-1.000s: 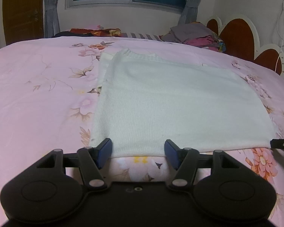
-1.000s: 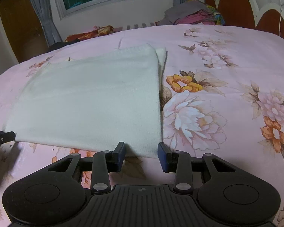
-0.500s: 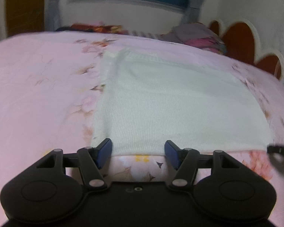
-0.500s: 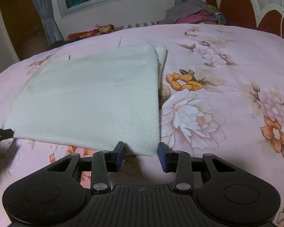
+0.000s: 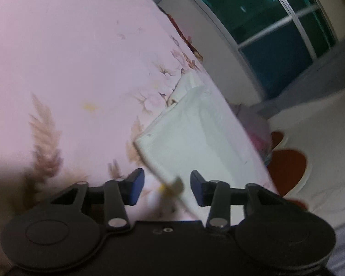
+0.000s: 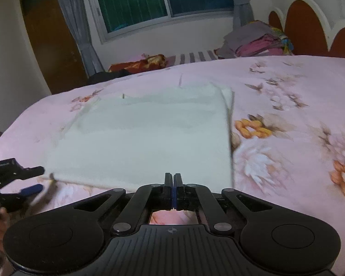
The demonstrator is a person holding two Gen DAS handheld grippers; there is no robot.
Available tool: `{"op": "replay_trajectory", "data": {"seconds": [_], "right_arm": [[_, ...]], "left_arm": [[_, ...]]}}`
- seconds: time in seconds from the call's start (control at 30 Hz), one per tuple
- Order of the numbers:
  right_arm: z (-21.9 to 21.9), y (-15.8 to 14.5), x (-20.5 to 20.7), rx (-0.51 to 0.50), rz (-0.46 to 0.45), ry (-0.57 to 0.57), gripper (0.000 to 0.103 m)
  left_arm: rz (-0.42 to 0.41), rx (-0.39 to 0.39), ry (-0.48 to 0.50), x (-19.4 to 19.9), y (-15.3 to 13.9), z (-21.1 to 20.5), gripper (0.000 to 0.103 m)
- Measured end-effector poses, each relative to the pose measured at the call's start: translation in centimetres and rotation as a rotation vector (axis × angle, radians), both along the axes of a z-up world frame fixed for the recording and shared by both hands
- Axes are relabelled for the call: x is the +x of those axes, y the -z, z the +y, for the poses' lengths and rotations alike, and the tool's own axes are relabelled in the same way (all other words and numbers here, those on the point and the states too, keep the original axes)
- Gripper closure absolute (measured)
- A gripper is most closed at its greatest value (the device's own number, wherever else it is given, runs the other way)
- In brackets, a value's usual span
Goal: Fold small clothes
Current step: 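Grasp the sweater edge with the left tool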
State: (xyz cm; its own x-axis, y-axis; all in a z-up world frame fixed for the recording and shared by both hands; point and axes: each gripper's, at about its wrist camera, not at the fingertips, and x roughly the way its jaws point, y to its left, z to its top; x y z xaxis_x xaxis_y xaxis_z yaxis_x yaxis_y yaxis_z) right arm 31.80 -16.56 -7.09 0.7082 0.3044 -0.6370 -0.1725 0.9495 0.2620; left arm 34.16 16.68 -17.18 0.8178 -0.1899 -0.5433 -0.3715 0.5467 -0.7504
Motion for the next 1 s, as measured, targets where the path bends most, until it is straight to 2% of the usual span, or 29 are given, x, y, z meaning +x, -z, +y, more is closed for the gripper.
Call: {"op": "replay_trajectory", "data": {"seconds": [0.07, 0.13, 0.2, 0.4, 0.57, 0.7, 0.87, 1.0], "right_arm": [[0.9, -0.2, 1.5, 0.012, 0.008, -0.001, 0.103], [1.9, -0.4, 3.4, 0.033, 0.016, -0.002, 0.103], [3.1, -0.5, 5.2, 0.047, 0.024, -0.009, 0.103], [6.9, 0.1, 10.7, 0.040, 0.054, -0.037, 0.103], [8.7, 1.1, 13.8, 0.026, 0.071, -0.048, 0.103], [9.4, 2.9, 15.2, 0.009, 0.118, -0.038, 0.103], [9.2, 3.2, 15.2, 0.000, 0.122, -0.044, 0.103], [9.1, 3.6, 15.3, 0.014, 0.126, -0.042, 0.103]], "left_arm": [[-0.013, -0.059, -0.039, 1.0, 0.9, 0.1, 0.071], [-0.019, -0.095, -0.079, 1.8, 1.6, 0.2, 0.081], [-0.026, -0.125, -0.114, 2.4, 2.2, -0.1, 0.085], [-0.056, -0.174, -0.128, 5.1, 3.0, 0.6, 0.092], [-0.064, -0.144, -0.105, 6.2, 3.1, 0.5, 0.092], [-0.085, -0.141, -0.076, 6.2, 3.0, 0.8, 0.096], [-0.083, -0.091, -0.089, 5.5, 2.2, 0.6, 0.094], [-0.069, -0.099, -0.111, 5.9, 2.4, 0.8, 0.091]]}}
